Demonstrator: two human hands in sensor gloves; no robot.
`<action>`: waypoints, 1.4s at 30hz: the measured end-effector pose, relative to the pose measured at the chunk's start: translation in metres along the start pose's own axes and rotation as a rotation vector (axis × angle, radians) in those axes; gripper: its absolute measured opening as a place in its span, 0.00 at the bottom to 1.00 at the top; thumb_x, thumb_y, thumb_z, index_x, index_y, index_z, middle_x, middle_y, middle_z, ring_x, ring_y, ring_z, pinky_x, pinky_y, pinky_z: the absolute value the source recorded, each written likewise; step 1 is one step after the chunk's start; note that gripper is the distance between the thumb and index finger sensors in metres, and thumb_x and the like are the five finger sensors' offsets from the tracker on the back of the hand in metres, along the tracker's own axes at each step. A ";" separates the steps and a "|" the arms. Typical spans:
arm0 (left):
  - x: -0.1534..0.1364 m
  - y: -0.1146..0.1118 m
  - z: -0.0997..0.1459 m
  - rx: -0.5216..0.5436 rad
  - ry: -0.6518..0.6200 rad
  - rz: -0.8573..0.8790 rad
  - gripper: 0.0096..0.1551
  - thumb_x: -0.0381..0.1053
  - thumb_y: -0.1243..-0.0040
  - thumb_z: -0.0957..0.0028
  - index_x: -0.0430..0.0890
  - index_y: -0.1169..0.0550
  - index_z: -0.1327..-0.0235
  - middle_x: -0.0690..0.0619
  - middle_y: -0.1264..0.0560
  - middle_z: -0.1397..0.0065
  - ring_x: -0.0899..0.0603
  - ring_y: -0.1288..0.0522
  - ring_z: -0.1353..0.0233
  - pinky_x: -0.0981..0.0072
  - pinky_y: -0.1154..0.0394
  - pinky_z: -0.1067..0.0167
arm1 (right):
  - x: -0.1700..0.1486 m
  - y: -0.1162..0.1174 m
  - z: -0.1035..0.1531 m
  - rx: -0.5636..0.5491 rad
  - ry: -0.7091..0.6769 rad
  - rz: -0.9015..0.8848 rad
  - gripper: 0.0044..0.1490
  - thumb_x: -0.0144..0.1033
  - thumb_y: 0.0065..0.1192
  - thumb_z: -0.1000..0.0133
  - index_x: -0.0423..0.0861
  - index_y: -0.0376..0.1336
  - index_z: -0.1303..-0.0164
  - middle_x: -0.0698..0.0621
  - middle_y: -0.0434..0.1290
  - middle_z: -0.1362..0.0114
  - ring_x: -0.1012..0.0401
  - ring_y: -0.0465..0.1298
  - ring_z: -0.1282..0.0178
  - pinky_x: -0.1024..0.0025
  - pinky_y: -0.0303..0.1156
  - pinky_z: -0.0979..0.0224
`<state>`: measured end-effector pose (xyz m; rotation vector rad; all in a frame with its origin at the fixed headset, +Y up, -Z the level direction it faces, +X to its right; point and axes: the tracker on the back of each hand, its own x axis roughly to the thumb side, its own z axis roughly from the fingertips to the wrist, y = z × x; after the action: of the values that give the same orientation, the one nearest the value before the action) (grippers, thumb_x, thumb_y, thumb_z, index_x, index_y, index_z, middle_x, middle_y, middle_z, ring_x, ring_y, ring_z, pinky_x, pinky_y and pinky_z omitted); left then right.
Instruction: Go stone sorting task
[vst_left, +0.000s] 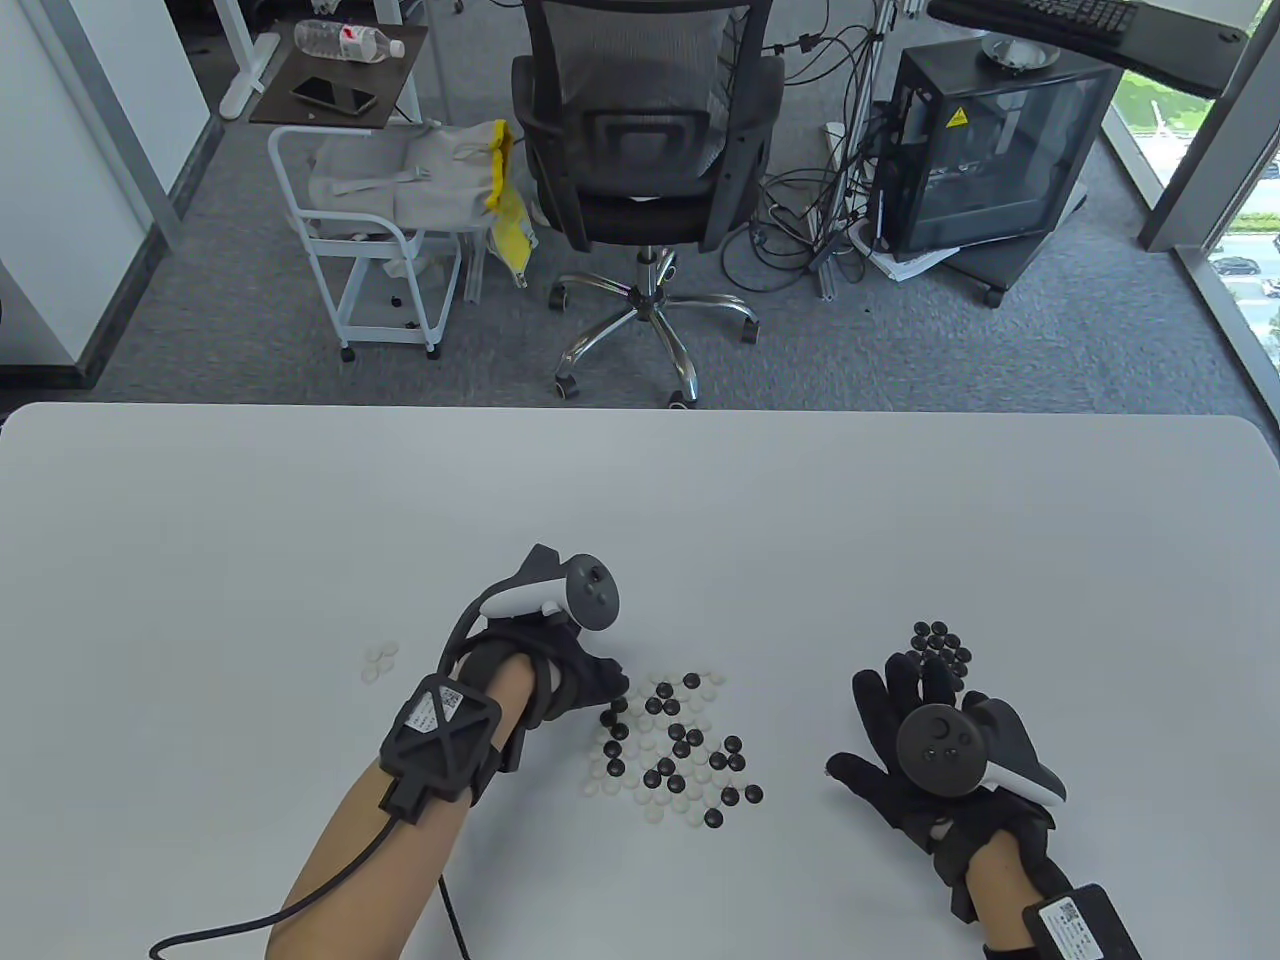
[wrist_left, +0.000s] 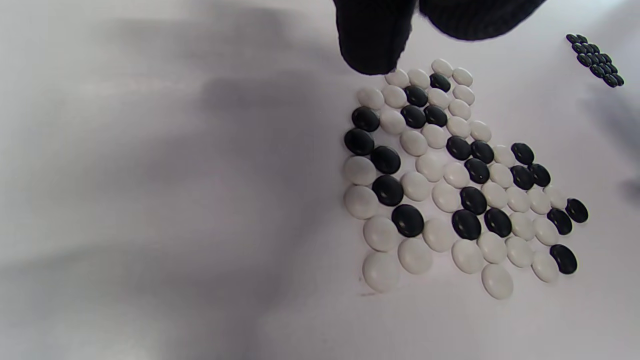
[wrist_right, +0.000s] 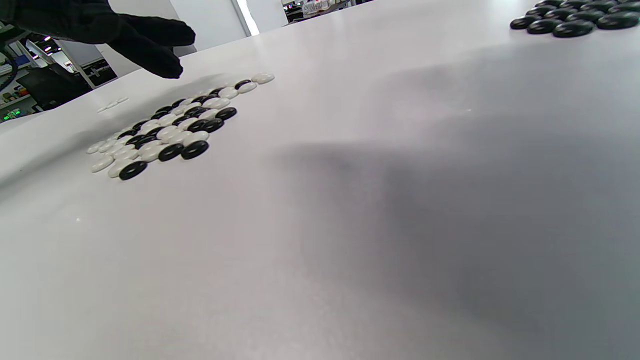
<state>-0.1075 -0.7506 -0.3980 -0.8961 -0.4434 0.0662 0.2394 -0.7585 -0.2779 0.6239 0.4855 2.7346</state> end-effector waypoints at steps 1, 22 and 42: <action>0.002 -0.001 -0.003 -0.003 -0.009 0.000 0.40 0.66 0.61 0.47 0.58 0.36 0.17 0.35 0.72 0.17 0.24 0.78 0.25 0.15 0.71 0.41 | 0.000 0.000 0.000 0.000 0.000 0.000 0.57 0.55 0.41 0.30 0.26 0.29 0.14 0.16 0.24 0.20 0.23 0.21 0.28 0.13 0.24 0.40; -0.120 -0.005 0.025 0.039 0.325 0.303 0.40 0.66 0.62 0.47 0.59 0.34 0.18 0.38 0.75 0.18 0.25 0.80 0.26 0.16 0.75 0.44 | -0.004 -0.003 0.004 0.002 0.007 -0.003 0.57 0.54 0.42 0.30 0.26 0.29 0.14 0.16 0.24 0.20 0.23 0.21 0.28 0.13 0.24 0.40; -0.175 -0.021 0.064 0.024 0.548 0.339 0.42 0.66 0.61 0.48 0.58 0.38 0.16 0.38 0.77 0.20 0.26 0.81 0.27 0.16 0.76 0.44 | -0.003 -0.002 0.003 0.013 0.011 0.004 0.57 0.54 0.42 0.30 0.26 0.29 0.14 0.16 0.24 0.20 0.23 0.21 0.28 0.13 0.24 0.40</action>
<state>-0.2942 -0.7580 -0.4076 -0.9158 0.2215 0.1314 0.2435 -0.7574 -0.2771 0.6139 0.5055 2.7419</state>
